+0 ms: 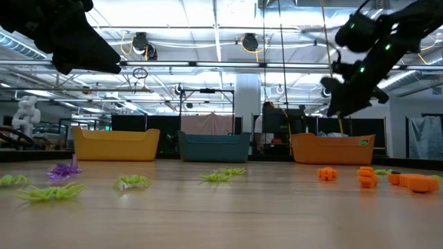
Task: Sort Halloween decoration
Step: Put the green spider toy into the blue bin
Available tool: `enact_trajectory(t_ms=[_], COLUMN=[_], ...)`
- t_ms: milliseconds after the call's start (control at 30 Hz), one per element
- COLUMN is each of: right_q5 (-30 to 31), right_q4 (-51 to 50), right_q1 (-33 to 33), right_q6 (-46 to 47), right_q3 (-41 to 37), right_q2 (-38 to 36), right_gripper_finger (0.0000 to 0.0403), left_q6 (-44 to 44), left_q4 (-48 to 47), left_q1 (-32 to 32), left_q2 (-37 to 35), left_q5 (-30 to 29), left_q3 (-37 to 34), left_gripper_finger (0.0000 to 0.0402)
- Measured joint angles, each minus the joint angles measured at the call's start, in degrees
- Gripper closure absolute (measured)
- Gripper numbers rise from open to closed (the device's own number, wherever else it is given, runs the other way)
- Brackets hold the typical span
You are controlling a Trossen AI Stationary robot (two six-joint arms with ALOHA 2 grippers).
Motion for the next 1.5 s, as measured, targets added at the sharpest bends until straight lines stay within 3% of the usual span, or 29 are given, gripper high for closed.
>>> enact_trajectory(t_ms=[300, 700, 967, 1500], right_q5=[-0.45, 1.83, 11.45, 11.39], right_q4=[-0.02, 2.43, 14.22, 27.34], right_q1=[14.83, 35.93, 52.15, 67.23], right_q6=[2.78, 4.68, -1.16, -3.02], right_q3=[0.0, 0.0, 0.0, 0.0], right_q2=[-9.61, -8.7, -1.97, 18.21], right_gripper_finger=[0.0232, 0.0232, 0.0232, 0.0232], left_q6=[-0.35, -0.14, 0.03, 9.84], left_q4=[1.03, 2.08, 5.41, 18.67], left_q1=[0.02, 0.0, 0.0, 0.02], left_q2=[0.0, 0.6, 3.23, 9.46], left_q5=[0.0, 0.01, 0.01, 2.06], left_q3=[0.0, 0.0, 0.0, 0.0], left_gripper_finger=[0.0226, 0.0226, 0.0226, 0.0226])
